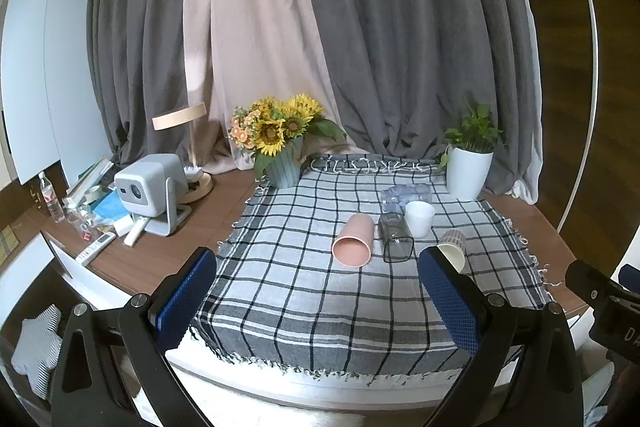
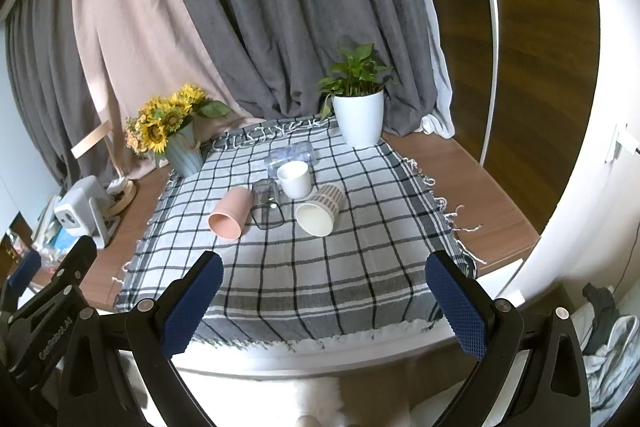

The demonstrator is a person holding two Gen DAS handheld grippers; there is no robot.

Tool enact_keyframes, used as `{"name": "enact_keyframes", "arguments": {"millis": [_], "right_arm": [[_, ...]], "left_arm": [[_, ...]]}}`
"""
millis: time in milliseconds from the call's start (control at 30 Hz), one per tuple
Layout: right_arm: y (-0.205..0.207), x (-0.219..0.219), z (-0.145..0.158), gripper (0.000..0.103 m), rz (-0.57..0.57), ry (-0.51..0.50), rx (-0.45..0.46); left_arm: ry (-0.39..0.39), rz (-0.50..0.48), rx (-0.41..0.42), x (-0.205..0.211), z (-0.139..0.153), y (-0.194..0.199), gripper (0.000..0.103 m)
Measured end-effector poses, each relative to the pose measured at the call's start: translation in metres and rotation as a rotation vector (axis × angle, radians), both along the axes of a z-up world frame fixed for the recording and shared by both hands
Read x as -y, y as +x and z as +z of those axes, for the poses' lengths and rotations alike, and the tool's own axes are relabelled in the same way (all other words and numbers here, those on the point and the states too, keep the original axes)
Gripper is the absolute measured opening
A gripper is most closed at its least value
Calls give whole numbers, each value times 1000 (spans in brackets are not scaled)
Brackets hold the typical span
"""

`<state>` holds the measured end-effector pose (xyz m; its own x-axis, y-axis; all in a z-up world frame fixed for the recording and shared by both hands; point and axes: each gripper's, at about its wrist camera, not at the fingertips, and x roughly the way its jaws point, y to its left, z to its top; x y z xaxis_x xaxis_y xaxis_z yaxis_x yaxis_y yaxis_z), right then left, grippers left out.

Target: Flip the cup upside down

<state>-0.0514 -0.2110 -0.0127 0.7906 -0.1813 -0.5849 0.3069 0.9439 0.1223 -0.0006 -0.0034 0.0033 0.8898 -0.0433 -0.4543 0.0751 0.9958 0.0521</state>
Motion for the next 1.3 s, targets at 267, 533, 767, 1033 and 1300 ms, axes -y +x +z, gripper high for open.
{"name": "enact_keyframes", "arguments": {"millis": [267,533,767,1033,1300], "right_arm": [[0,-1,-3,102,-2,7,-6],[1,-1,-3,102,-1,11,-6],[1,-1,-3,102,-3,12,-6],[1,0,-3,102,-3,14,-6],[1,1,-2,102,-3,16,-6]], "left_arm": [[-4,-2,-9,0,-1,1,103],[-12,-1,-11,-1,-3,0,103],[-16,1,-11,-1,-4,-2,103],[-22,4,-14,-2,-4,-2,103],[-22,2,-16,-2,-4,-2,103]]}}
